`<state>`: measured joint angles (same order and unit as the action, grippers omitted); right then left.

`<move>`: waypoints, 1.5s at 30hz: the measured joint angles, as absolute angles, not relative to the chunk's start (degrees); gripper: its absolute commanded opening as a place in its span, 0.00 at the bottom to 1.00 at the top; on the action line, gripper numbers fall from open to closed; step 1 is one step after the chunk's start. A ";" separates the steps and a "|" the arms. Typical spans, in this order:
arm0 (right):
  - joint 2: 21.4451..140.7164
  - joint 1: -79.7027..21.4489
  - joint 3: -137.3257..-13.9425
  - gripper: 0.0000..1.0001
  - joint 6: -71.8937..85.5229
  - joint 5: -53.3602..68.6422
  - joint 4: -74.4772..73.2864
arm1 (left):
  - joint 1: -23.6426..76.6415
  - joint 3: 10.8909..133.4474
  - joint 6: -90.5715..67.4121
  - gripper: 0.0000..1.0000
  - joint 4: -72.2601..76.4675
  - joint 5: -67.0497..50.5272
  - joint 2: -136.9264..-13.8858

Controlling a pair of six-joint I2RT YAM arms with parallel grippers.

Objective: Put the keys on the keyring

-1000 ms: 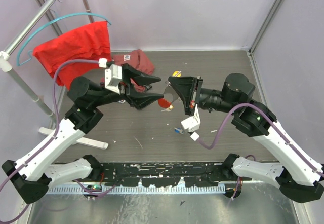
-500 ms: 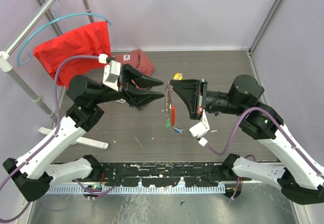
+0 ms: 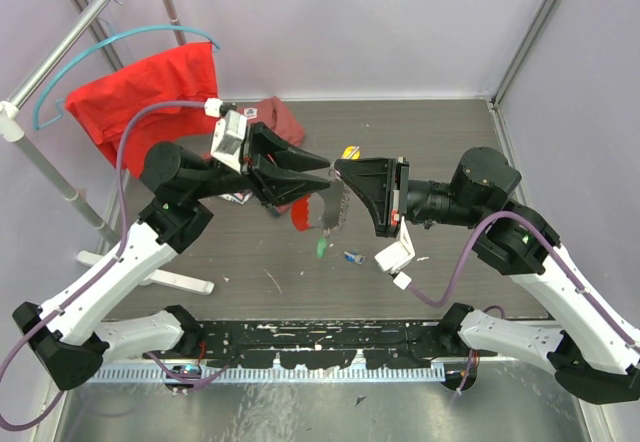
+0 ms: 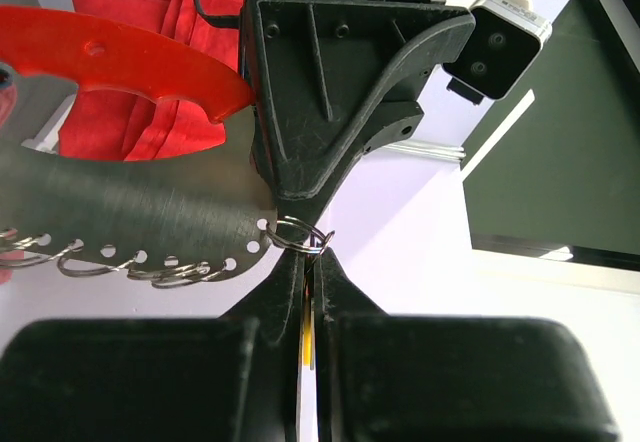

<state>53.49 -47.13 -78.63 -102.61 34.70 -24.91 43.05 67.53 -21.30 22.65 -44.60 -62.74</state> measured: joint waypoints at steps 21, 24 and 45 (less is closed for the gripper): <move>53.67 -47.13 -78.63 0.01 -103.18 34.70 -24.86 | 43.81 67.55 -23.51 0.25 24.18 -46.00 -63.92; 53.67 -47.13 -78.63 0.01 -103.20 34.70 -24.88 | 43.81 67.55 -23.88 0.20 24.25 -45.98 -63.94; 53.58 -47.13 -78.63 0.15 -105.80 31.88 -27.05 | 44.01 68.71 -22.98 0.00 19.59 -43.72 -64.42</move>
<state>53.58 -47.13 -78.63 -105.80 31.88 -27.05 44.01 68.71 -22.98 19.59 -43.72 -64.42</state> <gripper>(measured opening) 0.075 0.008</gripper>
